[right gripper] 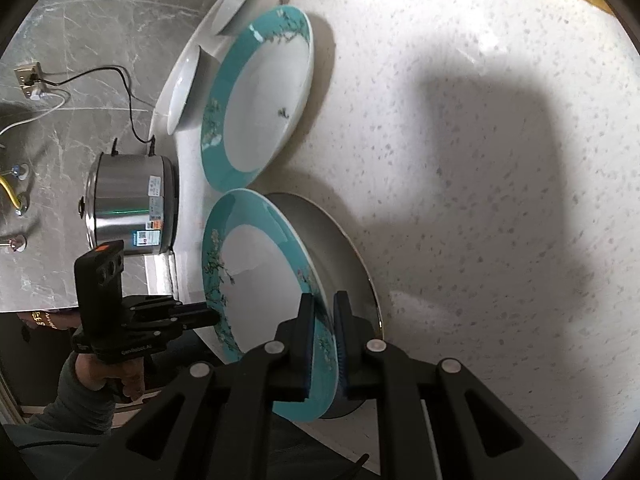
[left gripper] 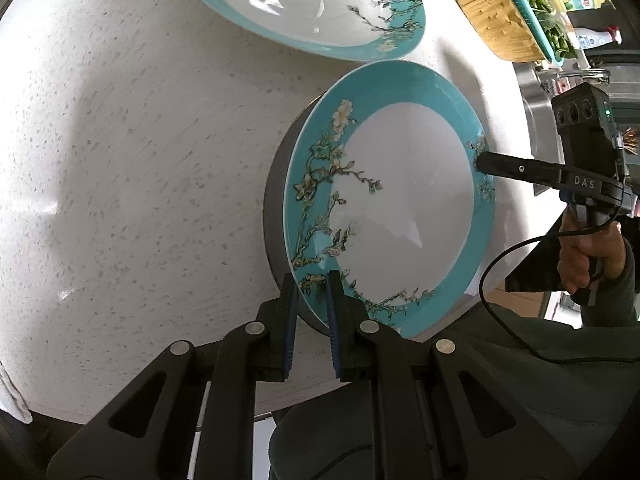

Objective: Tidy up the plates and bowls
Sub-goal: 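Lower the teal floral plate onto the grey-rimmed plate, then open both grippers and pull them back from the teal plate rim, then move both grippers to the larger teal floral plate and close on its rim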

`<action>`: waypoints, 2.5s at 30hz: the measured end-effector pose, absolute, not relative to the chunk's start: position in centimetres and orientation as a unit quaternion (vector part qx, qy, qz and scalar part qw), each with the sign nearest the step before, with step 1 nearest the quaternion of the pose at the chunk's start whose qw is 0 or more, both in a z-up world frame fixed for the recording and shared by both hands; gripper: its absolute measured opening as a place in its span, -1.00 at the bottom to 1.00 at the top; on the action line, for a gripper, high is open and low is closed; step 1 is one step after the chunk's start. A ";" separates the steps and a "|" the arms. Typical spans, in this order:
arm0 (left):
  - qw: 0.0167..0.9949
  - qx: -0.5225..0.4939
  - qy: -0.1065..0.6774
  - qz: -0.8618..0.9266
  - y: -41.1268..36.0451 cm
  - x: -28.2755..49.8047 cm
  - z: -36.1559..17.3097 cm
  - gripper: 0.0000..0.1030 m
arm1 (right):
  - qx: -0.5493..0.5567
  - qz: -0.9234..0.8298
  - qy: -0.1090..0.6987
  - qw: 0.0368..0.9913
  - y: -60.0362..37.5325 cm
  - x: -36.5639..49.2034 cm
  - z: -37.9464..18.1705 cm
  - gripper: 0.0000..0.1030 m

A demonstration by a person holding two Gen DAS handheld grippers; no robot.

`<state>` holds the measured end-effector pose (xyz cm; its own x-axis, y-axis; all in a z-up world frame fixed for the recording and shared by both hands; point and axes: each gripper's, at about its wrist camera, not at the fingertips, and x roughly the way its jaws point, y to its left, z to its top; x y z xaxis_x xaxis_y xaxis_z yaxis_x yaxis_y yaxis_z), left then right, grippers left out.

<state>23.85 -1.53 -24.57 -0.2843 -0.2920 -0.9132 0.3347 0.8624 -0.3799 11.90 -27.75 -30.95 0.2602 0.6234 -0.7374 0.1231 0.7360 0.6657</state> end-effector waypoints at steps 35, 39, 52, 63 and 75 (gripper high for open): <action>0.615 0.110 0.740 -0.251 -8.2 22.6 -26.4 -0.63 | 0.077 0.105 0.592 0.796 -22.7 11.2 -29.2 -0.59; 0.615 0.115 0.739 -0.251 -9.2 22.6 -26.4 -0.63 | 0.037 0.093 0.593 0.799 -21.6 10.9 -29.0 -0.55; 0.623 0.136 0.728 -0.253 -9.2 21.6 -25.9 -0.54 | -0.062 0.059 0.585 0.806 -19.3 10.4 -29.0 -0.49; 0.657 0.049 0.705 -0.263 -6.2 23.2 -22.8 0.60 | 0.002 0.063 0.541 0.839 -20.9 10.2 -26.0 0.62; 0.718 -0.105 0.637 -0.261 -1.2 33.2 -19.6 0.96 | 0.218 0.122 0.453 0.856 -28.5 15.4 -20.4 0.94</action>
<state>33.24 -1.22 -19.57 0.0533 -0.5082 -0.8596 0.2406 0.8420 -0.4829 15.36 -28.47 -20.37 0.5594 0.4064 -0.7225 -0.0115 0.8753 0.4835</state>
